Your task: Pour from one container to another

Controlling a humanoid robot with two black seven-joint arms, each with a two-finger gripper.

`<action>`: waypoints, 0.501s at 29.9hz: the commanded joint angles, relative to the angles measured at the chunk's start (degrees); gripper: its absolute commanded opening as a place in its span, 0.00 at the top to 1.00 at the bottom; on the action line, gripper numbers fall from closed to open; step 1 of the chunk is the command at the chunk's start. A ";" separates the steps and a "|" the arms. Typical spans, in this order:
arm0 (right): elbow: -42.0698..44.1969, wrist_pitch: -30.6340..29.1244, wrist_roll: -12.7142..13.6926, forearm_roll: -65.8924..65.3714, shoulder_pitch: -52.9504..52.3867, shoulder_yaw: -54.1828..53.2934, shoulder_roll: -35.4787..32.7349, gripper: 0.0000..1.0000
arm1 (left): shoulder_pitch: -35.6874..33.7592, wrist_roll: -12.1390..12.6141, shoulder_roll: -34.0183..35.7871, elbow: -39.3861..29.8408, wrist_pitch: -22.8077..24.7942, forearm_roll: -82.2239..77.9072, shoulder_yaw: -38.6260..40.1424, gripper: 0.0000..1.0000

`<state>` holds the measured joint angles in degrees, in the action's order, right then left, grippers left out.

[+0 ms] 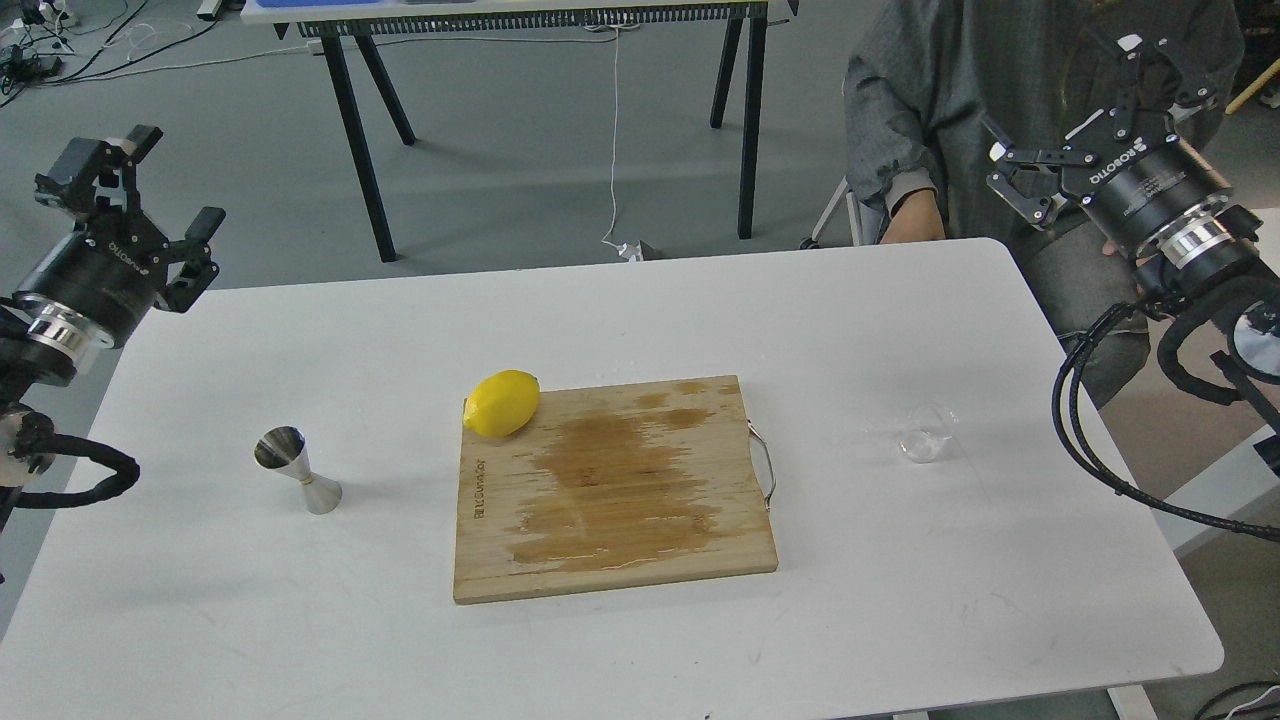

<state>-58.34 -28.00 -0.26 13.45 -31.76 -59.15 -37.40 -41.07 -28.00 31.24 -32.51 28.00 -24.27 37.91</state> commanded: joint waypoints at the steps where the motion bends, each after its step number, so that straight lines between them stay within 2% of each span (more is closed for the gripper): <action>1: -0.02 0.00 0.00 0.00 0.03 0.08 0.04 0.01 | -0.06 0.00 -0.13 -0.36 0.00 0.01 -0.03 0.01; 15: -0.02 0.00 0.00 0.00 0.03 0.08 0.31 0.01 | 0.56 0.00 0.57 0.61 0.00 4.33 -0.64 0.01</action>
<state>-58.30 -28.00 -0.26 13.45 -31.73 -59.00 -37.33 -40.67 -28.00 31.74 -31.72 27.99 -19.62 38.10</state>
